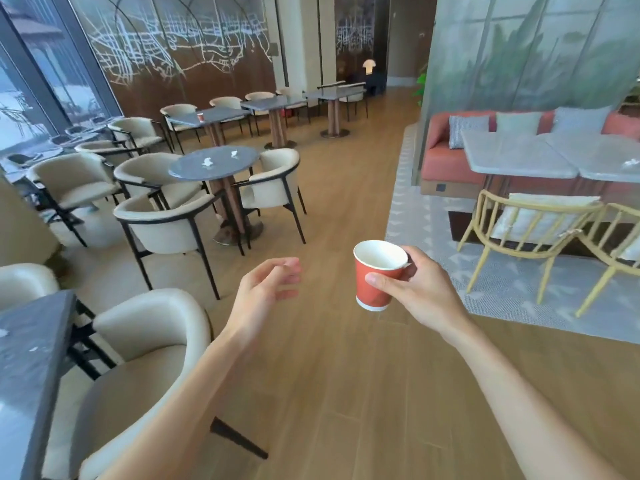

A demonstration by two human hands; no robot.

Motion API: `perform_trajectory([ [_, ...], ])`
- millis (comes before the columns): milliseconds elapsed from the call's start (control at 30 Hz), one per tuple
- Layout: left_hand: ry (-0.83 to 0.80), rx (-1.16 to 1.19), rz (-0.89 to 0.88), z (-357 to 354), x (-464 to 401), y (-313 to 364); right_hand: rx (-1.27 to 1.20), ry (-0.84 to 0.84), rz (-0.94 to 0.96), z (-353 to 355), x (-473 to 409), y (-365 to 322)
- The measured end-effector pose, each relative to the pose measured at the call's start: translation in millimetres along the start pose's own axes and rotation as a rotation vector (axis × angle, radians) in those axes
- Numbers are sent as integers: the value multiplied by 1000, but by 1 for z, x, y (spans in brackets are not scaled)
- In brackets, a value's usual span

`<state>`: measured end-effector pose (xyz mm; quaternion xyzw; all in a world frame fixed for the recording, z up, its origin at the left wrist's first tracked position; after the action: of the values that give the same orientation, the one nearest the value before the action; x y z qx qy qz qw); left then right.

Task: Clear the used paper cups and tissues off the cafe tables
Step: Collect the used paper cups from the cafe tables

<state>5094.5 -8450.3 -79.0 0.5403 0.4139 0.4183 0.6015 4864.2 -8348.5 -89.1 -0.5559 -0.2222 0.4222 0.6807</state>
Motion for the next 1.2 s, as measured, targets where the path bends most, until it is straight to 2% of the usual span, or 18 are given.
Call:
perform_trajectory([
  [167,16,29,-21,-36,-108,6,-16,-10,-10,-8,-118,21],
  [400,-16,84,-44,-81,-295,-23,27,-15,-9,-40,-297,64],
  [800,-26,129,-27,-130,-603,-14,39,53,9,-68,-597,73],
  [1033,1,101,-50,-180,-754,-24,-9,-7,41,-85,-768,110],
  [1200,69,95,-58,-214,-876,-7,-33,-90,94,-101,-911,115],
])
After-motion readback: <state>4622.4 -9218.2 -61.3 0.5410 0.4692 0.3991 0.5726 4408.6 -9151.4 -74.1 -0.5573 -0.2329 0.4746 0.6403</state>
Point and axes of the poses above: each hand's wrist, its own x-axis away from the middle knuckle, its own z-axis out of the back of the hand, y = z × x, the point moved 5 cm from there along -x, towards the middle knuckle, and after that the axes turned 5 degrees about y, right-handed, at the moved point
